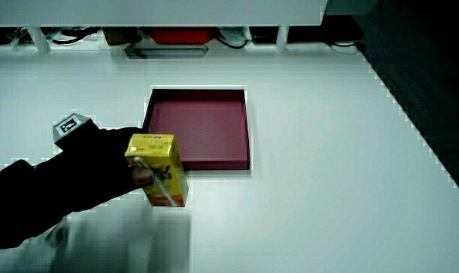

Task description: Place ice redtea

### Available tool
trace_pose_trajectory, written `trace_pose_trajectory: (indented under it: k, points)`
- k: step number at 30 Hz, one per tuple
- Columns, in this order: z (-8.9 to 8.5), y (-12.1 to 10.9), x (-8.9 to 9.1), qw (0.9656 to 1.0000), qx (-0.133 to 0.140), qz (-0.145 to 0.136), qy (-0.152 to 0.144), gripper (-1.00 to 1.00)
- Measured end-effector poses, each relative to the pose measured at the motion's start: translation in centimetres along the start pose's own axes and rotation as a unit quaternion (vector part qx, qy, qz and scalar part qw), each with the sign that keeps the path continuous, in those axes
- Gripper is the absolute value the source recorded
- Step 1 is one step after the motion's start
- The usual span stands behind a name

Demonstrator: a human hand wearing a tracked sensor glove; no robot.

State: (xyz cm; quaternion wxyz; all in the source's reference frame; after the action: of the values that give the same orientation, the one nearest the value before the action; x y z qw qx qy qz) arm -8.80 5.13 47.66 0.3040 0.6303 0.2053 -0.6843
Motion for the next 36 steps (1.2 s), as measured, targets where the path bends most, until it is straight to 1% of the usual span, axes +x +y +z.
trace_pose_trajectory:
  k: [1,2,4,6,7,8,9,10,11,12,13,15,16,17,20,21,25,26,29,30,31,32,33,36]
  points:
    - [-0.2,-0.1,-0.3,1.0,-0.002,-0.001,-0.009,0.0]
    - [-0.3,-0.2,-1.0,1.0,-0.003,0.006,-0.002,0.0]
    - [-0.5,-0.3,-1.5,0.9999,-0.007,0.007,-0.007,0.0]
    - [-0.7,-0.5,-2.3,0.9999,-0.012,0.005,-0.001,0.0]
    - [-0.7,-0.5,-2.4,0.9998,-0.014,0.004,-0.01,0.0]
    - [-0.8,-0.6,-2.5,0.9998,-0.009,0.001,-0.017,0.0]
    - [-0.7,-0.7,-2.7,0.9999,-0.013,0.005,-0.007,0.0]
    - [-0.8,-0.6,-2.7,0.9999,-0.014,0.006,-0.006,0.0]
    - [-0.9,-0.5,-2.4,0.9998,-0.016,-0.006,-0.013,0.0]
    - [-1.0,-0.5,-2.3,0.9999,-0.015,-0.006,-0.004,0.0]
    - [-1.0,-0.6,-2.5,0.9999,-0.015,-0.003,-0.002,0.0]
    - [-1.1,-0.6,-2.6,0.9998,-0.014,0.003,-0.012,0.0]
    - [-1.1,-0.5,-2.7,0.9998,-0.016,0.003,-0.008,0.0]
    - [-1.2,-0.5,-2.7,0.9998,-0.015,-0.002,-0.015,0.0]
    - [-1.4,-0.6,-3.0,0.9996,-0.013,-0.001,-0.026,0.0]
    - [-1.5,-0.7,-2.9,0.9995,-0.01,-0.004,-0.03,-0.08]
    - [-1.6,-1.1,-3.0,0.9989,-0.007,0.004,-0.047,-0.42]
    - [-1.4,-1.4,-3.4,0.999,-0.004,0.015,-0.042,-0.5]
    - [-0.6,-2.6,-3.0,0.9991,-0.009,0.028,-0.03,-0.75]
    - [-0.3,-3.2,-2.4,0.9977,-0.012,0.067,-0.005,-0.83]
    - [0.1,-3.8,-1.8,0.9941,-0.016,0.105,0.02,-0.92]
    - [0.5,-4.4,-1.1,0.9885,-0.019,0.143,0.044,-1.0]
    - [0.9,-5.0,-0.5,0.9808,-0.023,0.181,0.069,-1.0]
    - [2.4,-6.3,0.7,0.9815,0.006,0.18,0.065,-1.0]
